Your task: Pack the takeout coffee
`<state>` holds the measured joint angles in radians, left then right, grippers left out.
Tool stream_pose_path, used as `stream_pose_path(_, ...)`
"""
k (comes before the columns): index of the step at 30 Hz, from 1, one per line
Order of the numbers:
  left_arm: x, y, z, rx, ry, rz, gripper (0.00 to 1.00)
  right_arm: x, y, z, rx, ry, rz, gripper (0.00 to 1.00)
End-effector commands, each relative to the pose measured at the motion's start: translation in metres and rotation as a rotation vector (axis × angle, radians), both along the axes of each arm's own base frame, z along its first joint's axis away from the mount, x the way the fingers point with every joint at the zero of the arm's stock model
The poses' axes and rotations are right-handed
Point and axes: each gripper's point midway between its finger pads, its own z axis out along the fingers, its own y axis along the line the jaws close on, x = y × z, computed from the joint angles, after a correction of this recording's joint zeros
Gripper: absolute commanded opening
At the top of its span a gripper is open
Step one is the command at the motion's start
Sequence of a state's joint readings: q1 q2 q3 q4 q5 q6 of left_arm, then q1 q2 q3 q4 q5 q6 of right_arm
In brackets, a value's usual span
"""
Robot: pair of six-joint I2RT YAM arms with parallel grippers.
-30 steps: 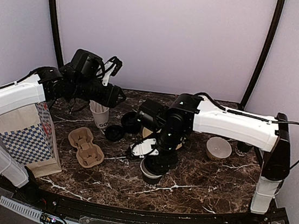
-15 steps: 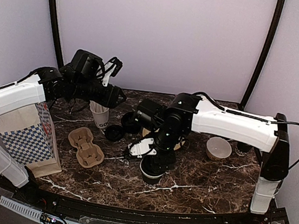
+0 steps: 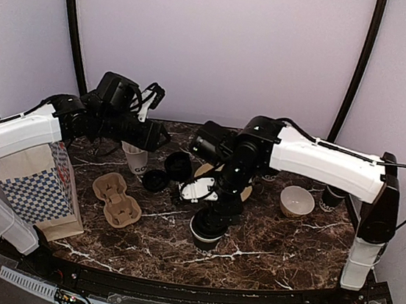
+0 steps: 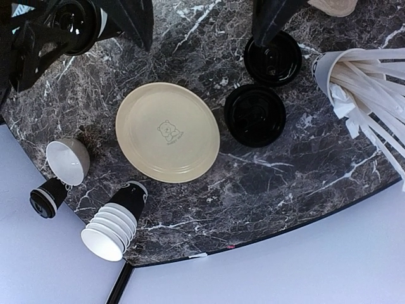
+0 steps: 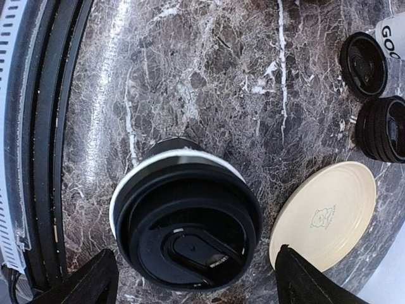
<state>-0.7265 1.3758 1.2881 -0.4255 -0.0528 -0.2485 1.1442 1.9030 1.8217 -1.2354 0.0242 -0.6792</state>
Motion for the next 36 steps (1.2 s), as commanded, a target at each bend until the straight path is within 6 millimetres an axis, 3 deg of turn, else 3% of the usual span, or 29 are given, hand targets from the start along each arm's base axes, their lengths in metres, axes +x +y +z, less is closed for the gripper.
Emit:
stream_pose_path(1, -0.017, -0.001, 0.008, -0.073, 0.063, -0.025, 0.55, 0.023, -0.021, 0.054, 0.164, 0.039, -0.094, 0.85)
stream_pose_path(4, -0.037, -0.012, -0.006, -0.109, 0.164, -0.105, 0.53, 0.043, -0.035, 0.071, 0.286, 0.107, -0.198, 0.78)
stream_pose_path(7, -0.056, -0.017, -0.022, -0.093, 0.212, -0.165, 0.49, 0.059, -0.05, 0.07, 0.386, 0.21, -0.317, 0.69)
stream_pose_path(12, -0.092, -0.03, -0.06, -0.048, 0.301, -0.268, 0.48, 0.057, -0.064, 0.03, 0.402, 0.393, -0.44, 0.55)
stream_pose_path(18, -0.122, -0.055, -0.082, -0.025, 0.368, -0.383, 0.5, 0.06, -0.061, -0.004, 0.37, 0.434, -0.498, 0.51)
stream_pose_path(22, -0.128, -0.061, -0.089, -0.028, 0.387, -0.4, 0.52, 0.06, -0.055, -0.007, 0.36, 0.438, -0.491, 0.51)
stream_pose_path(30, -0.112, -0.046, -0.093, 0.017, 0.341, -0.28, 0.54, 0.055, -0.037, -0.016, 0.322, 0.424, -0.455, 0.51)
stream_pose_path(36, -0.113, -0.041, -0.095, 0.022, 0.34, -0.265, 0.55, 0.047, -0.027, -0.018, 0.303, 0.425, -0.425, 0.51)
